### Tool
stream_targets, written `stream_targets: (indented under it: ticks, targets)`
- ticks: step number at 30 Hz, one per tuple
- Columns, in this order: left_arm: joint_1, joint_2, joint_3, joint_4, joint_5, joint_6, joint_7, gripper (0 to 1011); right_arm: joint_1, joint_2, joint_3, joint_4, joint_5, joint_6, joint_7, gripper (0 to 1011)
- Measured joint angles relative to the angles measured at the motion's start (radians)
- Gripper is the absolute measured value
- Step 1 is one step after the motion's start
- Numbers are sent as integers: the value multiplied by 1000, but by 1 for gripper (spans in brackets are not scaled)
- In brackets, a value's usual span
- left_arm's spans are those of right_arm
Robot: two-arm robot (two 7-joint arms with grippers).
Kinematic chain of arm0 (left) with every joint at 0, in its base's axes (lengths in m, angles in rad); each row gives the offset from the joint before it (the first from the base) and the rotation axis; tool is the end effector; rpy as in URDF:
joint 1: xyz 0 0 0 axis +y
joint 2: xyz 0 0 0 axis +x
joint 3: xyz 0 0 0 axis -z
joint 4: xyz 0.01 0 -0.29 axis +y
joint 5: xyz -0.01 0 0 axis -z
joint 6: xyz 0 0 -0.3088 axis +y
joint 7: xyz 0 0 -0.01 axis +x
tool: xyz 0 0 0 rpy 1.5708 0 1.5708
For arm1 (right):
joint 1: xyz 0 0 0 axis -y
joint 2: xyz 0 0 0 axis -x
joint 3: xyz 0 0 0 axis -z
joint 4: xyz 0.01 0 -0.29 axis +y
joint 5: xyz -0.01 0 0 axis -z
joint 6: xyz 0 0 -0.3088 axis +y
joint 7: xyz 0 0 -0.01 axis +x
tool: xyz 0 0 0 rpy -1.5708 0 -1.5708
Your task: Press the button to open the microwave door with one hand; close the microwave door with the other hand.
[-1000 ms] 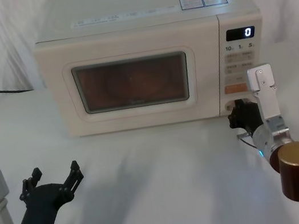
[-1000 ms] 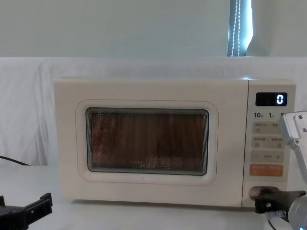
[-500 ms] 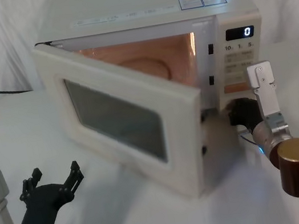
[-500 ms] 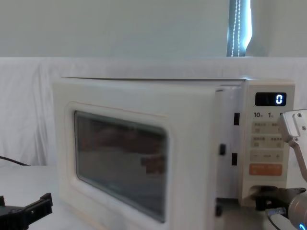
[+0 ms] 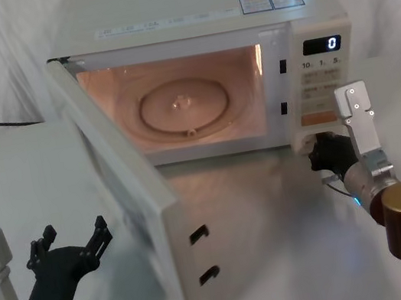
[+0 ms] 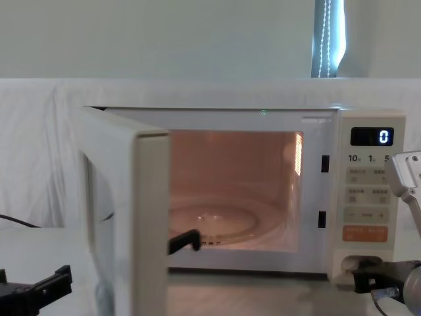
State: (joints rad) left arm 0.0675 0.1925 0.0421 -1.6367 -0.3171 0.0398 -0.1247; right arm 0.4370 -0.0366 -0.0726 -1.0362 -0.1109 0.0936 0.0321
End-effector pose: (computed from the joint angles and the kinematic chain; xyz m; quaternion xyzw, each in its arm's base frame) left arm 0.3091 0.0397 -0.2984 -0.0296 0.0621 0.6390 0.7661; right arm 0.4469 0.0370 -0.2998 -0.1059 0.0259 -0.6618 0.7417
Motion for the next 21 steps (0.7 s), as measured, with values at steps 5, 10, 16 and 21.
stream_targets:
  ticks: [5,10,16,21]
  targets:
    - [0,0,0,0,0,0,0,1001,-22,9,-6,-38,5,31,15,0]
    - [0,0,0,0,0,0,0,1001,-58,16,-12,-89,13,58,30,0]
    - [0,0,0,0,0,0,0,1001,-103,22,-16,-156,21,69,38,0]
    - [0,0,0,0,0,0,0,1001,-146,27,-19,-222,31,77,45,0]
